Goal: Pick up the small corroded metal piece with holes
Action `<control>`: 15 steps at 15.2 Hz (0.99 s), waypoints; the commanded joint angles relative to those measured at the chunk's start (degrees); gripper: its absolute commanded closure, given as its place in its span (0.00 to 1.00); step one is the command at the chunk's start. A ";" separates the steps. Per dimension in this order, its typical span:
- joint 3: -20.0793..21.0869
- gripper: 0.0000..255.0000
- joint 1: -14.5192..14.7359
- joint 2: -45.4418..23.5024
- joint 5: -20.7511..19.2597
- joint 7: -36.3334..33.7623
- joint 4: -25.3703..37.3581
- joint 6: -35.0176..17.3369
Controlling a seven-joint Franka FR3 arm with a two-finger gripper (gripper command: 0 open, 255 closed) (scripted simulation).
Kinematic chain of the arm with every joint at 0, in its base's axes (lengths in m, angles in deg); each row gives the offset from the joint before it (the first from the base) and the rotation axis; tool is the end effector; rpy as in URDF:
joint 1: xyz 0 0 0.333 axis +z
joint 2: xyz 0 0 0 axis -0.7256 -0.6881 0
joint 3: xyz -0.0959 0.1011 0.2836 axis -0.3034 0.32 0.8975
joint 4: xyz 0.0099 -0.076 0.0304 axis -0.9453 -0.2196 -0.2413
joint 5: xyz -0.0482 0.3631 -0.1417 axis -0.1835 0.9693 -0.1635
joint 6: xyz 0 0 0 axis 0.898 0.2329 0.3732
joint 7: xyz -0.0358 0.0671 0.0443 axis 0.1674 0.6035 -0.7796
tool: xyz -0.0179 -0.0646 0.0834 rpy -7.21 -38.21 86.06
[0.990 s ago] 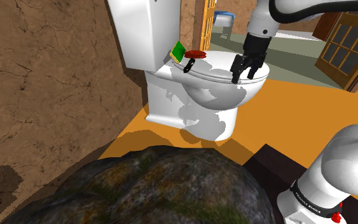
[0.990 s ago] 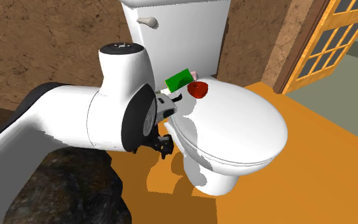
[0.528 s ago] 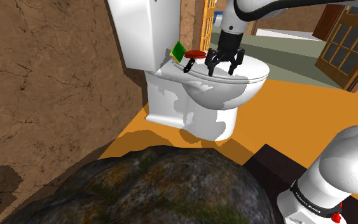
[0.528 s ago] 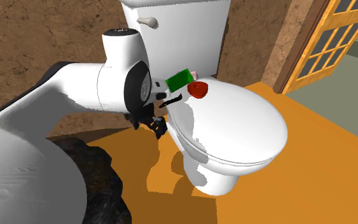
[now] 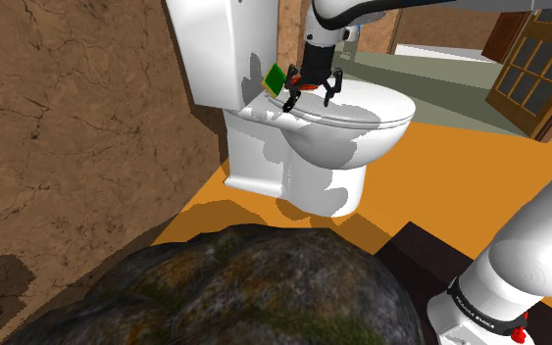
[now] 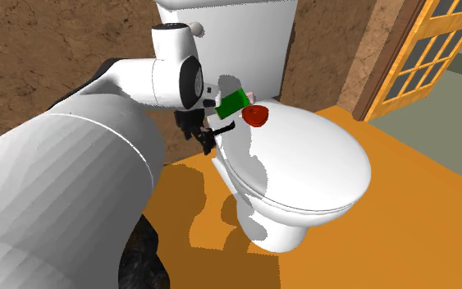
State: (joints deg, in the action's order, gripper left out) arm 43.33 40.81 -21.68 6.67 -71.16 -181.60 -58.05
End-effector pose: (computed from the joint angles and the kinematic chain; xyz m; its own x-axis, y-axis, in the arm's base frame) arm 0.5460 0.0435 0.5715 0.7740 -0.6265 0.0918 -0.6262 -0.7788 -0.0354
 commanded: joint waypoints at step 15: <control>-2.13 0.00 0.31 -24.73 -5.21 -21.50 28.32 4.04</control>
State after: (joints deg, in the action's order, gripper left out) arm 41.23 41.20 -46.58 1.44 -92.60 -152.23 -53.11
